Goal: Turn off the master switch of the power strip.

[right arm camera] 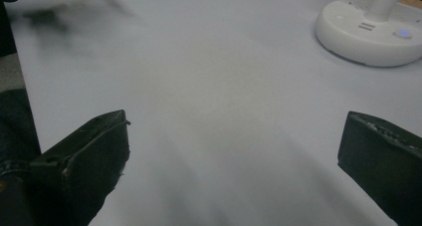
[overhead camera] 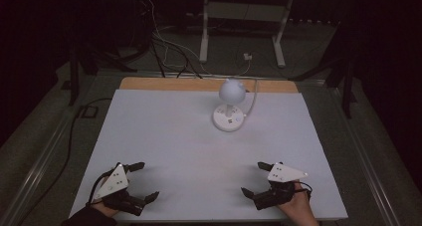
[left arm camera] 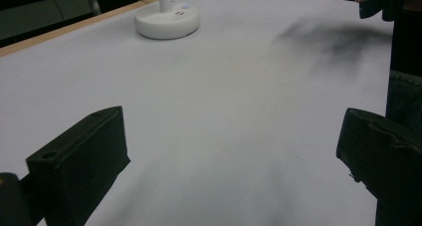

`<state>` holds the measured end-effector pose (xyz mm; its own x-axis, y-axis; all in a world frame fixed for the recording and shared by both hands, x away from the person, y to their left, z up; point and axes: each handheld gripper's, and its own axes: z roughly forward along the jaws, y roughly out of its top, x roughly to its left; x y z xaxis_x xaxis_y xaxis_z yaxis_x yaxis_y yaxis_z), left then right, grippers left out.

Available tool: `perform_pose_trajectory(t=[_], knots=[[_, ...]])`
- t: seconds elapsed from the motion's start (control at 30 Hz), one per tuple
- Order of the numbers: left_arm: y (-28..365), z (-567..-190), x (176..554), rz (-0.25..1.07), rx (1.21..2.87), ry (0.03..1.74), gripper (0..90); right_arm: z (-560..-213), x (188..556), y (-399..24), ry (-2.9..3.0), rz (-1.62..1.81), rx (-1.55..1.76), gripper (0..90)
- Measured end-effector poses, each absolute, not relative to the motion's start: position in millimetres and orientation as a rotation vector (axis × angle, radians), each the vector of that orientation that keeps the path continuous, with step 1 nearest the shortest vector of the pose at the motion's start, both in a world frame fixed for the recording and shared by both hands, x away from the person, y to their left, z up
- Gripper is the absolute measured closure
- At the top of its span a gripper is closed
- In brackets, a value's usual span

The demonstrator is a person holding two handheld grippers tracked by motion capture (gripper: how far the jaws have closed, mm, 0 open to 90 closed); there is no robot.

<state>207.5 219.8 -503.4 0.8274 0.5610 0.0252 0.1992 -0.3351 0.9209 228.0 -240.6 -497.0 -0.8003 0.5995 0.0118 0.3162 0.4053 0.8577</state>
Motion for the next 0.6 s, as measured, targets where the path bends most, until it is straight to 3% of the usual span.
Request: perform_pose_trajectory(t=[0.6], knots=[[220,-503,207,0.409,1.905,0.575,0.3,-483,237,-232,2.317,1.393,0.811,0.0]])
